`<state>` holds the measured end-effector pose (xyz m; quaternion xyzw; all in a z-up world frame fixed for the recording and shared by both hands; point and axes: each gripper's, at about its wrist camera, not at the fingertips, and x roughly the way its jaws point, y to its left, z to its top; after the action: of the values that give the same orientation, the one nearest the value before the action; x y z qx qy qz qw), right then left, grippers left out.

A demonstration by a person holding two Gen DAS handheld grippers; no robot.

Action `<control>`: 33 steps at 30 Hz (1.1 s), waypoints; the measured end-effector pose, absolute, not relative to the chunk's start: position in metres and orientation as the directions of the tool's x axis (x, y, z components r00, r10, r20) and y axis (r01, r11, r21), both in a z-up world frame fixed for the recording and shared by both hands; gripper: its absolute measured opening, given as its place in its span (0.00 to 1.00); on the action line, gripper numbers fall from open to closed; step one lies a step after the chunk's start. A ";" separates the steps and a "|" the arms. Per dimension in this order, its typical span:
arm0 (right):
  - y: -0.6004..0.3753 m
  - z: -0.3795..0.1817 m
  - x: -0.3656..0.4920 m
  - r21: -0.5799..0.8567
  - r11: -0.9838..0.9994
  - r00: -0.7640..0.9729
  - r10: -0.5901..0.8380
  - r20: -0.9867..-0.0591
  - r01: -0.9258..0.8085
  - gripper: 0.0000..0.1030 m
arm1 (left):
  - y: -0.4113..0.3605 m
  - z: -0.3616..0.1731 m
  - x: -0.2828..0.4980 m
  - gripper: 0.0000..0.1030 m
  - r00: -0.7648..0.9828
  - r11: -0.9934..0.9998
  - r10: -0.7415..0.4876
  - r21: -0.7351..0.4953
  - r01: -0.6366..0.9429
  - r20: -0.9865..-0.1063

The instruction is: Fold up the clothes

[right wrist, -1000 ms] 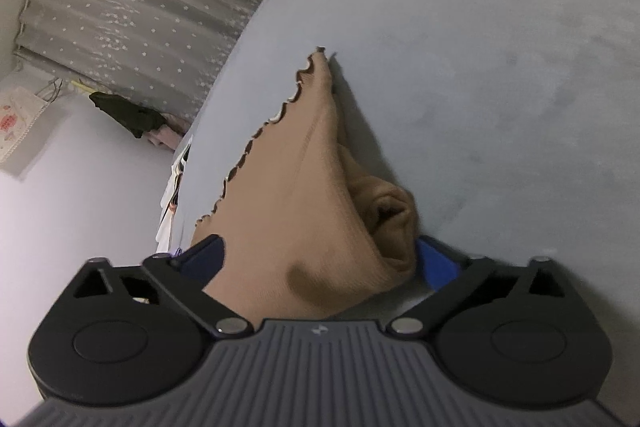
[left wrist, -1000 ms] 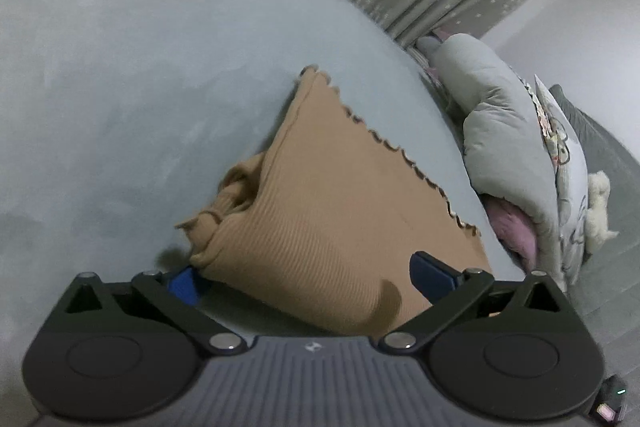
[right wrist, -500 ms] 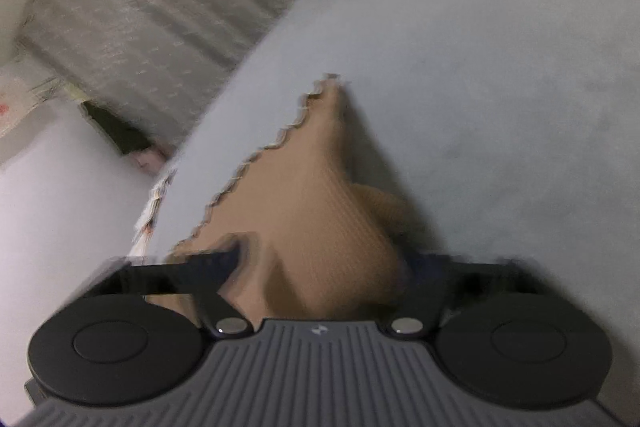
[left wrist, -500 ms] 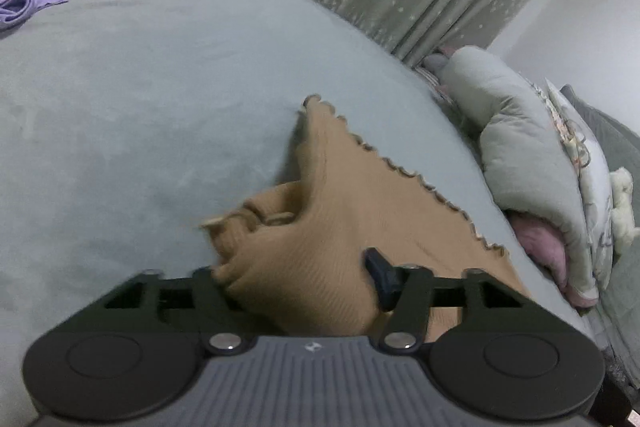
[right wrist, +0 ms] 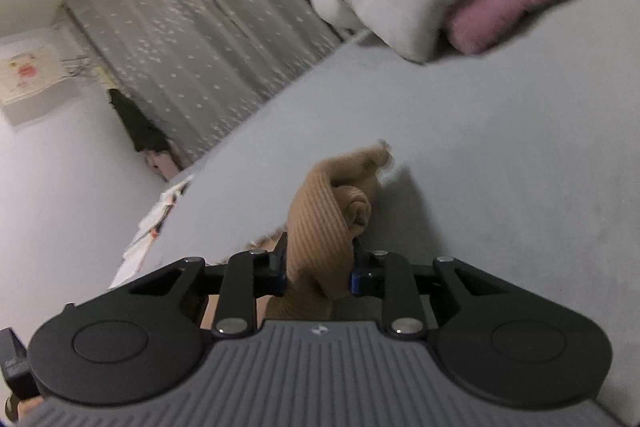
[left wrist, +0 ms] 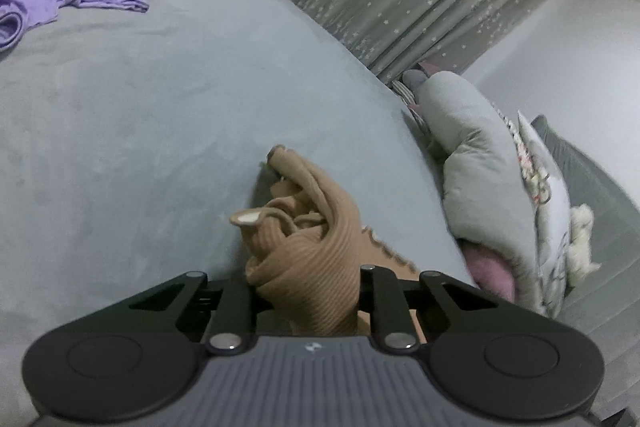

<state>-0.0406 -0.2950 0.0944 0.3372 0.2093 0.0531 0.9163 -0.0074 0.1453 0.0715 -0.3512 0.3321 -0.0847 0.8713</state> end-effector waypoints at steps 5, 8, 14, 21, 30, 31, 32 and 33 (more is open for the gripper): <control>-0.299 0.130 -0.057 0.667 0.743 0.914 0.308 -0.263 -0.059 0.26 | 0.160 0.121 -0.025 0.18 0.765 0.737 -0.399 -0.673 -0.060 -0.505; -0.313 0.123 -0.058 0.768 0.640 0.884 0.383 -0.269 -0.043 0.26 | 0.166 0.148 -0.043 0.18 0.774 0.730 -0.388 -0.680 -0.074 -0.501; -0.338 0.115 -0.062 0.806 0.592 0.885 0.366 -0.287 0.017 0.26 | 0.119 0.161 -0.041 0.17 0.750 0.783 -0.336 -0.611 -0.114 -0.570; -0.405 0.153 -0.100 0.729 0.683 0.975 0.136 -0.178 0.038 0.25 | -0.027 0.228 -0.008 0.16 0.766 0.897 -0.360 -0.424 0.126 -0.533; -0.531 0.214 -0.202 0.363 0.853 0.868 -0.460 0.185 0.375 0.25 | -0.334 0.278 0.048 0.16 0.588 0.673 -0.739 -0.354 0.649 -0.328; -0.535 0.215 -0.215 0.325 0.850 0.836 -0.497 0.234 0.415 0.25 | -0.372 0.281 0.049 0.16 0.546 0.614 -0.789 -0.356 0.705 -0.281; -0.541 0.215 -0.228 0.302 0.837 0.798 -0.535 0.276 0.456 0.25 | -0.387 0.278 0.049 0.17 0.521 0.585 -0.811 -0.359 0.727 -0.267; -0.552 0.211 -0.240 0.321 0.804 0.753 -0.587 0.297 0.500 0.25 | -0.420 0.267 0.050 0.17 0.482 0.552 -0.834 -0.372 0.747 -0.269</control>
<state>-0.2403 -0.5519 0.2111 0.1116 -0.1948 -0.2921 0.9297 0.0497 -0.4200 0.2674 -0.1022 0.2129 -0.4623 0.8547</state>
